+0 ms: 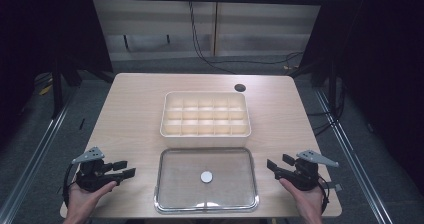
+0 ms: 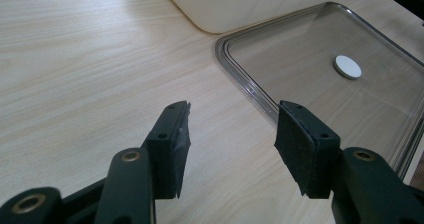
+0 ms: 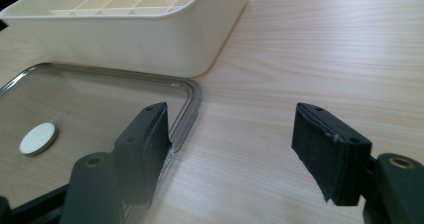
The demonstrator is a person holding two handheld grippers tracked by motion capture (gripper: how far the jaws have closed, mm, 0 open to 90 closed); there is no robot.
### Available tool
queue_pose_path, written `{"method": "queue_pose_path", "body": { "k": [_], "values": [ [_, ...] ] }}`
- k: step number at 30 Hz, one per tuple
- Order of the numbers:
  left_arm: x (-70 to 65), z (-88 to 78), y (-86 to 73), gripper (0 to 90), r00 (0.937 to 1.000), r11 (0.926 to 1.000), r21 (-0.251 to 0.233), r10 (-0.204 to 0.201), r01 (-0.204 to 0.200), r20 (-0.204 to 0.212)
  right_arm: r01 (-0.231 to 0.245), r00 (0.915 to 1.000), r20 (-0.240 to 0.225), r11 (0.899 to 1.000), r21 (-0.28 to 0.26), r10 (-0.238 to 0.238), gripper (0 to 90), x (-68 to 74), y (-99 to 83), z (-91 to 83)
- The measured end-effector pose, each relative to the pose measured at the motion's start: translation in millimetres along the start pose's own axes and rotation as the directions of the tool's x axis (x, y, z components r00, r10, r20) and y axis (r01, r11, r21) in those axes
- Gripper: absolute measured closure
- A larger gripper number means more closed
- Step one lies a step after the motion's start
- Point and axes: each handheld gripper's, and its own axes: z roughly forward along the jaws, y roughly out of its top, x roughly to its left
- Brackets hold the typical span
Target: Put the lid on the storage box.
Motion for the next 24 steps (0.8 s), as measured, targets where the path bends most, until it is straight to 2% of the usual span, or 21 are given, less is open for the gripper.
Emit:
{"method": "queue_pose_path", "body": {
  "k": [2, 4, 6, 12, 16, 18, 19, 22, 24],
  "values": [
    [1.0, 0.6, 0.5, 48.0, 1.0000, 0.9999, 0.012, 0.008, -0.008, 0.000, -0.002, 0.9999, 0.010, 1.000, 0.019, 0.001, 30.9, 0.4, -0.1, -1.2],
    [0.4, 1.7, 0.9, 47.1, 0.9999, 0.9998, 0.018, 0.011, -0.011, 0.003, -0.009, 0.9999, -0.011, 0.999, 0.039, 0.009, 31.0, 0.9, -0.8, -0.6],
    [-1.7, 2.6, 1.1, 45.7, 0.9998, 0.9994, 0.028, 0.019, -0.019, 0.002, -0.014, 0.9994, -0.032, 0.998, 0.065, 0.016, 35.4, 1.4, -0.6, 0.1],
    [-7.0, 4.5, 1.6, 44.0, 0.9994, 0.9981, 0.052, 0.033, -0.033, 0.007, -0.002, 0.9977, -0.067, 0.999, 0.051, 0.006, 38.8, 7.5, 0.9, -1.4],
    [-13.0, 6.4, 4.0, 46.3, 0.9983, 0.9960, 0.068, 0.058, -0.057, -0.007, -0.001, 0.9956, -0.093, 0.997, 0.082, 0.009, 39.7, 9.2, 3.4, -1.2],
    [-16.8, 6.4, 5.4, 51.4, 0.9966, 0.9948, 0.060, 0.081, -0.082, 0.011, 0.010, 0.9934, -0.115, 0.995, 0.097, 0.001, 39.5, 10.8, 5.2, -1.8],
    [-18.5, 6.6, 6.3, 52.3, 0.9959, 0.9940, 0.062, 0.090, -0.090, 0.006, 0.012, 0.9928, -0.120, 0.995, 0.100, 0.000, 39.9, 11.9, 6.5, -2.2],
    [-21.7, 9.6, 9.3, 54.0, 0.9957, 0.9942, 0.059, 0.088, -0.090, 0.027, 0.013, 0.9926, -0.121, 0.995, 0.100, -0.001, 41.7, 15.2, 10.7, -2.6],
    [-24.3, 13.9, 12.4, 53.5, 0.9957, 0.9943, 0.063, 0.084, -0.086, 0.039, 0.031, 0.9931, -0.116, 0.994, 0.103, -0.019, 42.2, 17.6, 14.3, -1.5]
  ]
}}
